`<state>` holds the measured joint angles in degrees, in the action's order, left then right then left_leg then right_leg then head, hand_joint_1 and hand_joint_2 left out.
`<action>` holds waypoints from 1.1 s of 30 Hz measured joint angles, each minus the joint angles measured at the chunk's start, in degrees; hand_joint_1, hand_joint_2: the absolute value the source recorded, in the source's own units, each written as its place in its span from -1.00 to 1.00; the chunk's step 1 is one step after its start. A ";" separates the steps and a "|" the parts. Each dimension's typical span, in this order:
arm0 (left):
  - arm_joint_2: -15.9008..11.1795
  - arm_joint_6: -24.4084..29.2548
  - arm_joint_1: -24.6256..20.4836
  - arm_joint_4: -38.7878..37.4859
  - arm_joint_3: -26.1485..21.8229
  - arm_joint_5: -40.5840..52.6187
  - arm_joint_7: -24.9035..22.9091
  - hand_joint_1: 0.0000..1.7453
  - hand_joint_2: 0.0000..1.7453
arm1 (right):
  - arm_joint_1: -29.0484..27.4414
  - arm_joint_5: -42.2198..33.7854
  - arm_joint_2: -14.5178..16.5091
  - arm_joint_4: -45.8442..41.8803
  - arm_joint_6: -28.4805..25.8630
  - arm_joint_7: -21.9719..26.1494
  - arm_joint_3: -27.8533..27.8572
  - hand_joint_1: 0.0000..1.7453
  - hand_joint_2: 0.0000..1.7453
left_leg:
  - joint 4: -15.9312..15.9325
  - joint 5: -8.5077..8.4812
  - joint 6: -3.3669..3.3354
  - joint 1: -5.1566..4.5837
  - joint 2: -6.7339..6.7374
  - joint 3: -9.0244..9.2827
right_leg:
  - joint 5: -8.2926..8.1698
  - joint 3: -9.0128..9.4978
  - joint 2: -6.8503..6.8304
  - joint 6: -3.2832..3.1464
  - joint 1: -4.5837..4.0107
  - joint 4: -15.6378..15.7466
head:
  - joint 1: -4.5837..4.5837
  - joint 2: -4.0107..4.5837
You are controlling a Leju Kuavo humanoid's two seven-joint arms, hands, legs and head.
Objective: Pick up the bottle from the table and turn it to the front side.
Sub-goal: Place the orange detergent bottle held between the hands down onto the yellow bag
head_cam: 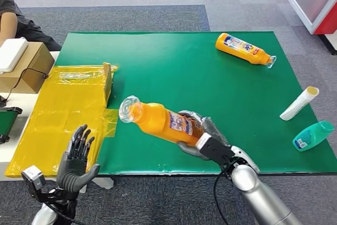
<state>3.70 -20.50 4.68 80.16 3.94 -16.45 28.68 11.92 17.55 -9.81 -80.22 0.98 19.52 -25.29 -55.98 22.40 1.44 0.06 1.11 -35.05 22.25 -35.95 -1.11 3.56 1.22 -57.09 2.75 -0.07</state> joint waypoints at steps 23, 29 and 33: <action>-3.02 -6.49 -3.02 2.63 6.31 -2.53 -2.01 -1.00 1.00 | 1.99 4.74 6.59 10.38 -3.34 1.55 -3.91 1.00 1.00 | 0.00 -0.02 -0.03 -0.01 0.00 0.00 | -0.01 0.01 0.00 0.03 0.00 -0.01 | 0.00 0.00; -3.04 -6.06 -3.20 3.31 6.93 -3.96 -2.96 -1.00 1.00 | 2.04 8.36 7.42 12.55 -5.63 1.55 -5.31 1.00 1.00 | 0.00 -0.02 -0.02 -0.01 0.00 0.00 | -0.01 0.00 0.00 0.03 0.00 -0.01 | -0.01 0.00; -2.76 -5.88 -3.44 3.31 7.40 -4.71 -3.52 -1.00 1.00 | 2.23 10.43 8.13 13.51 -6.50 1.52 -6.82 1.00 1.00 | 0.00 -0.02 -0.02 -0.01 0.00 0.00 | -0.01 0.00 0.00 0.03 0.00 -0.01 | -0.01 0.00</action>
<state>0.93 -26.38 1.24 83.47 11.34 -21.16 25.16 14.15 27.98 -1.68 -66.71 -5.52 21.04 -32.11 -55.98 22.38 1.42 0.06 1.12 -35.05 22.24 -35.95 -1.11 3.59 1.22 -57.09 2.74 -0.07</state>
